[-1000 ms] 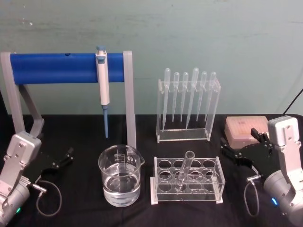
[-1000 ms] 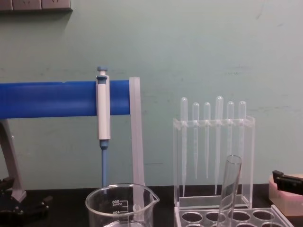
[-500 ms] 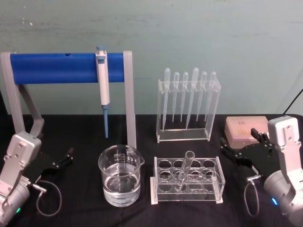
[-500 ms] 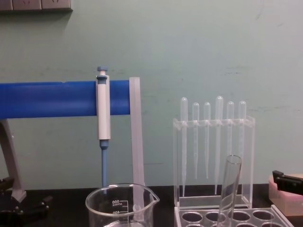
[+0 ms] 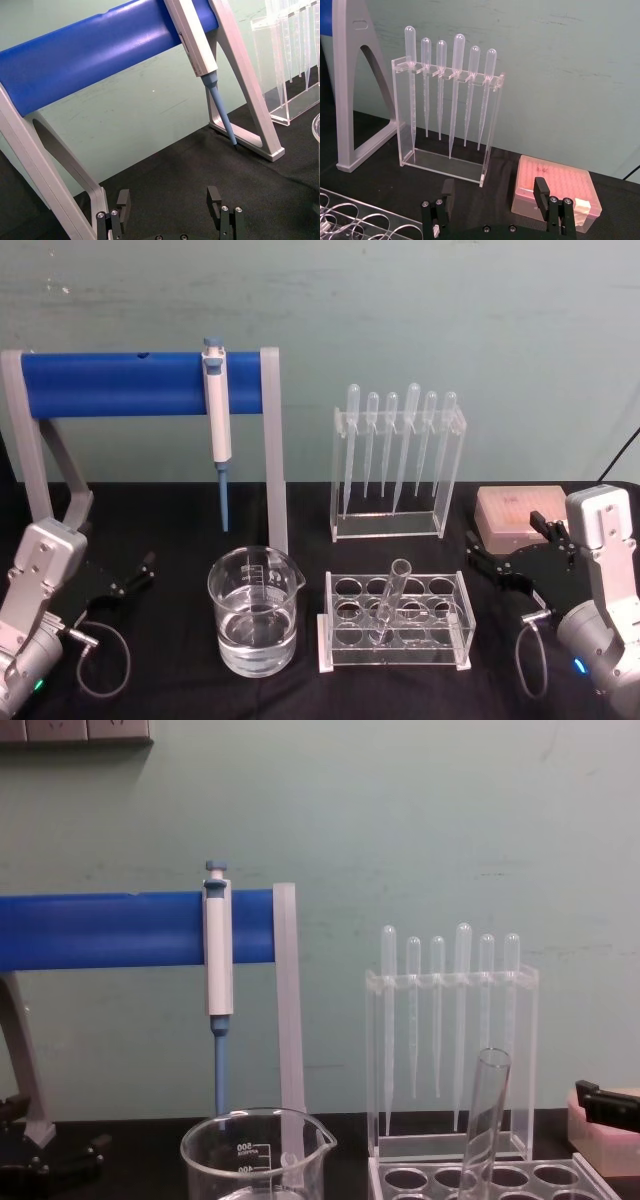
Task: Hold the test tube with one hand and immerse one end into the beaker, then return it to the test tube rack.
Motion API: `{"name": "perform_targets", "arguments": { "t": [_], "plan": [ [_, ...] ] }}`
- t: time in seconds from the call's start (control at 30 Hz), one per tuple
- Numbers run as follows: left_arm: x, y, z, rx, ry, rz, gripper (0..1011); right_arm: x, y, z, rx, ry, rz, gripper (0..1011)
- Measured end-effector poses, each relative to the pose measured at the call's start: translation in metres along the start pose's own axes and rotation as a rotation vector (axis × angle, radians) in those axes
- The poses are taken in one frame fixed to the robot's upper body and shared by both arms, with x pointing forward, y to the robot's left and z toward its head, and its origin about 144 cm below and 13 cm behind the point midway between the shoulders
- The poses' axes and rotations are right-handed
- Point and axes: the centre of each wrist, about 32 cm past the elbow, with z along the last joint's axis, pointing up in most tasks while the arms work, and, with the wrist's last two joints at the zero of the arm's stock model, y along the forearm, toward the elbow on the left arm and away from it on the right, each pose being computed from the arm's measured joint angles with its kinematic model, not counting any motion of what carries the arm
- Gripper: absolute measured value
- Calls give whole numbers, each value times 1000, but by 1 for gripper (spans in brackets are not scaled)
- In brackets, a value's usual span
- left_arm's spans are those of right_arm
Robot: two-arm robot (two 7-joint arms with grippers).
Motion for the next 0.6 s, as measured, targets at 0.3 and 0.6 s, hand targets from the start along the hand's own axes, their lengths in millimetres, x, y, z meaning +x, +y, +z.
{"name": "perform_targets", "arguments": {
  "t": [0.3,0.6],
  "plan": [
    [0,0,0,0,0,0,1000,0,0,0,0,0,0,1003],
    [0,0,0,0,0,0,1000,0,0,0,0,0,0,1002]
  ]
}}
